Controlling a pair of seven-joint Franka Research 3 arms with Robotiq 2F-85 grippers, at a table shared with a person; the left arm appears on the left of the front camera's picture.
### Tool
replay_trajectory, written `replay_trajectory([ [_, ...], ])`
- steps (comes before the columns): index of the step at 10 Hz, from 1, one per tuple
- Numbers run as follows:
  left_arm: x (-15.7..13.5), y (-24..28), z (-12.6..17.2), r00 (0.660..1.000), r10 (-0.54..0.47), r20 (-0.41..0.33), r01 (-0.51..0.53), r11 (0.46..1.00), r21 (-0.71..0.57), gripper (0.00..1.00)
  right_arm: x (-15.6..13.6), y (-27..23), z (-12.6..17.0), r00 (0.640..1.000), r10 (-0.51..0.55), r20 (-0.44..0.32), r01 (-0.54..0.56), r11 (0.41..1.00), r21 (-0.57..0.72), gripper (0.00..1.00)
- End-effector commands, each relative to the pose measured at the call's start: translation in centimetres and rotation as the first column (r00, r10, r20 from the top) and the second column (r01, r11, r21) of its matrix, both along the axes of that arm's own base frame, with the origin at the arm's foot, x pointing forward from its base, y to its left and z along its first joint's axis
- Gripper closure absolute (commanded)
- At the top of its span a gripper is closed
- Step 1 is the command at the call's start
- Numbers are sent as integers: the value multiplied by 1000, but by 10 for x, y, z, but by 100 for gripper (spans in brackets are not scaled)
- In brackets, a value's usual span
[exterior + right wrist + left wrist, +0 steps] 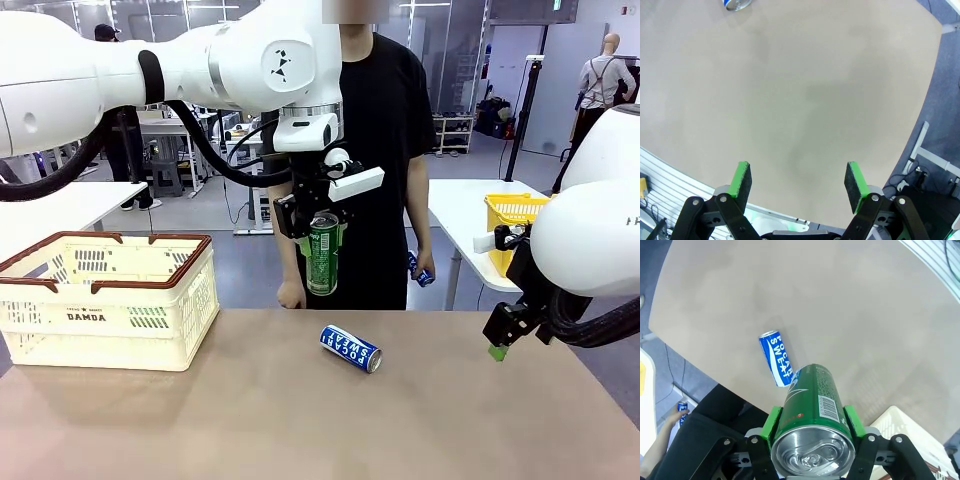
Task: Place the drinks into the Shopping basket.
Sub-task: Pick up one drink and place it into the Shopping basket.
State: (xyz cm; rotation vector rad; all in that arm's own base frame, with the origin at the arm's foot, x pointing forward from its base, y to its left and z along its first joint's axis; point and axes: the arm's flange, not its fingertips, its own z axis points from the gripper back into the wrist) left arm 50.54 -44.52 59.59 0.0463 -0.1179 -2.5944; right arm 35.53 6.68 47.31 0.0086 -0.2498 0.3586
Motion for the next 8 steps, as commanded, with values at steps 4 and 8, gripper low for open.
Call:
replay_trajectory([
  [4,10,8,13,1000,21,10,-21,1000,-3,40,-1,-1,0,1000,7,-4,-7,1000,4,7],
  [8,43,68,81,981,168,95,-160,984,-81,40,-1,-1,0,1000,7,-4,-7,1000,4,7],
])
